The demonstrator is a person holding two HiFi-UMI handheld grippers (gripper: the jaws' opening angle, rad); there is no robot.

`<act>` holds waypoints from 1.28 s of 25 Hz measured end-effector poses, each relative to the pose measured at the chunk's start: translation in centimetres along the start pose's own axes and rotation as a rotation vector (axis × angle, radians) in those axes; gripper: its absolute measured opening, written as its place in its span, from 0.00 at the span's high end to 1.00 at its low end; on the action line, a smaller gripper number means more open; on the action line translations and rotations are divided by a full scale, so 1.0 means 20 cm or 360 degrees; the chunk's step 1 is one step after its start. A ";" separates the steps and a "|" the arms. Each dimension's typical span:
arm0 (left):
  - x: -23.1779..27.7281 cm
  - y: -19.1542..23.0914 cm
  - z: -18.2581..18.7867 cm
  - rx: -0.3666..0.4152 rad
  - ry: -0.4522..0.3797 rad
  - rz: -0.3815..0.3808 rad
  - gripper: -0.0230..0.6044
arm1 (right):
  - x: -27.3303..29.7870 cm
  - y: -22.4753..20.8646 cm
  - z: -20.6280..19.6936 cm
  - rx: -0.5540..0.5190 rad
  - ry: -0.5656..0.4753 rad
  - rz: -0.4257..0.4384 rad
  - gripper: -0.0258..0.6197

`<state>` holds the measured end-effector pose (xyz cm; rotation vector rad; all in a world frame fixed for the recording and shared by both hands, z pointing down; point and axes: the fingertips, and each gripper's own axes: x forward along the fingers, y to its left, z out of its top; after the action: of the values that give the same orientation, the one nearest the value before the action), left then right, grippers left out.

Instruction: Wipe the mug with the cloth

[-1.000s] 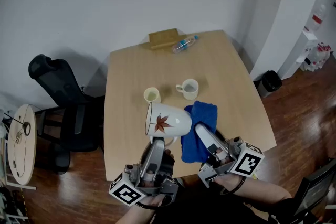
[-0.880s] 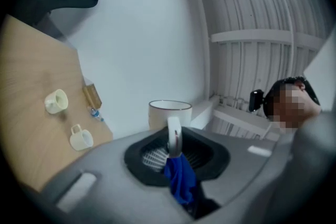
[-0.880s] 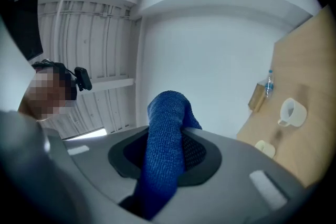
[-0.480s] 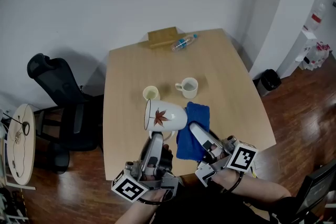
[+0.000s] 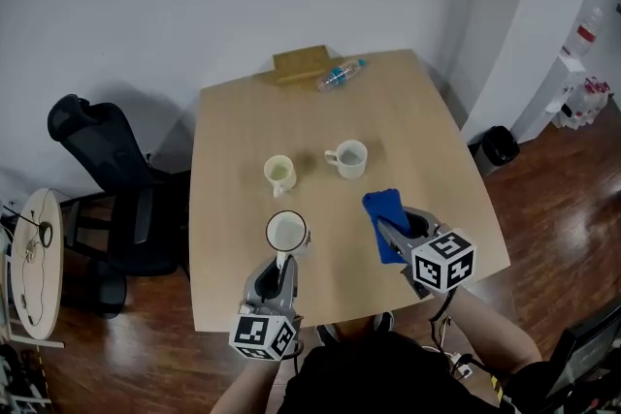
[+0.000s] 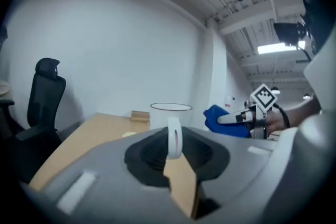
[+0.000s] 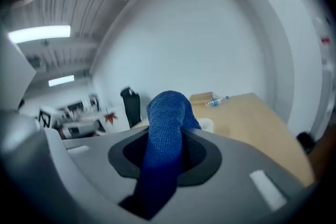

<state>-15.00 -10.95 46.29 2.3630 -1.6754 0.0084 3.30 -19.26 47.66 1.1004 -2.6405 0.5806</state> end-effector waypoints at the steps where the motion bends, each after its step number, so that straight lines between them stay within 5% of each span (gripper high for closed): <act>1: 0.02 0.02 -0.10 0.0023 0.0059 -0.0004 0.87 | 0.04 -0.04 -0.14 -0.0159 0.0172 -0.0050 0.79; 5: 0.07 0.10 -0.41 0.0060 0.0237 0.0025 0.86 | 0.16 -0.10 -0.53 -0.0458 0.0625 -0.0111 0.79; 11: 0.12 0.20 -0.70 0.0018 0.0396 0.0054 0.86 | 0.29 -0.17 -0.86 -0.0432 0.0914 -0.0091 0.78; 19: 0.06 0.28 -0.92 -0.0044 0.0518 0.0064 0.86 | 0.31 -0.27 -1.13 -0.0350 0.1057 -0.0144 0.77; 32: -0.06 0.29 -1.10 0.0016 0.0746 0.0006 0.84 | 0.35 -0.26 -1.18 -0.0457 0.1150 -0.0184 0.74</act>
<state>-17.78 -7.29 68.53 2.1429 -1.4486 0.5284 3.38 -16.72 72.71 0.7589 -1.9443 0.4447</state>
